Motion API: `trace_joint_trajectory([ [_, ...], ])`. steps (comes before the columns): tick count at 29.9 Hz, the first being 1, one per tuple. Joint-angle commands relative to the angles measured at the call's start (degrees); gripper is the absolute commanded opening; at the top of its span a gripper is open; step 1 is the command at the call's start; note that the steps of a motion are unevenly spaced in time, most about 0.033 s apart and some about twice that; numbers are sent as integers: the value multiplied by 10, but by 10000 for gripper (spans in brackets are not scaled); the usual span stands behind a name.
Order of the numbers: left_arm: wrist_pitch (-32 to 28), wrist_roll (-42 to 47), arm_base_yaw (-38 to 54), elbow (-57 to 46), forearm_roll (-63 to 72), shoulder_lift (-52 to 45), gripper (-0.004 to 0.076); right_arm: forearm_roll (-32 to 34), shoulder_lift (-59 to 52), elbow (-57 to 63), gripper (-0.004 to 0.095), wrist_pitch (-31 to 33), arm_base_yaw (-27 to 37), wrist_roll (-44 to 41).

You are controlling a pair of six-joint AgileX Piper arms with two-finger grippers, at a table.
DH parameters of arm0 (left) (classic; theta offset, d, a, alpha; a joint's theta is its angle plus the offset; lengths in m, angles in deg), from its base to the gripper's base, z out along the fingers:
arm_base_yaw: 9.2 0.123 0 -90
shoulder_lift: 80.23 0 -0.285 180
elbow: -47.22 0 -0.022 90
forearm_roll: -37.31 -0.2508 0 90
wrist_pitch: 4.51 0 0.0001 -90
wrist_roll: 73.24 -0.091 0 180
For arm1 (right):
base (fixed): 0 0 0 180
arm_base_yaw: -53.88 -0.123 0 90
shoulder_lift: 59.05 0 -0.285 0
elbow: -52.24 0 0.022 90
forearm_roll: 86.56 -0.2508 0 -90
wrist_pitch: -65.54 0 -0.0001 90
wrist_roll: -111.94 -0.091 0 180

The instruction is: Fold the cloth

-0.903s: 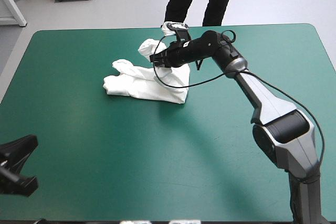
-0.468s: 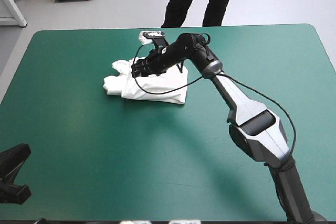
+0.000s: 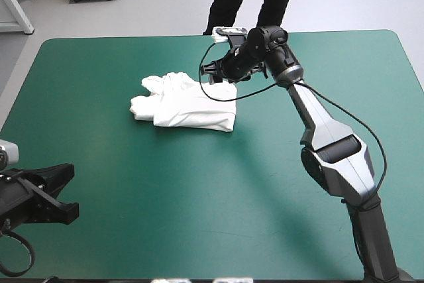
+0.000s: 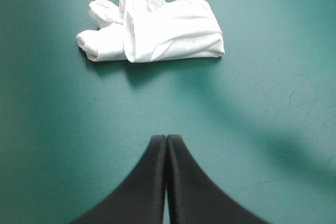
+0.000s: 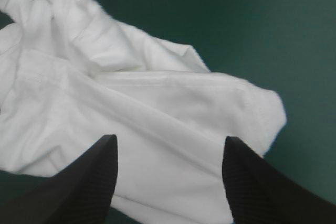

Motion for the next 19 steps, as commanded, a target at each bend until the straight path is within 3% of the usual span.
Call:
trace_joint_trajectory([
  [1, 11, 0, -1, 10, 9, 5, -9, -2, -40, -4, 556, 1, 22, -19],
  [19, 11, 7, -1, 10, -4, 5, -9, -56, -34, 118, 555, -17, 44, 38],
])
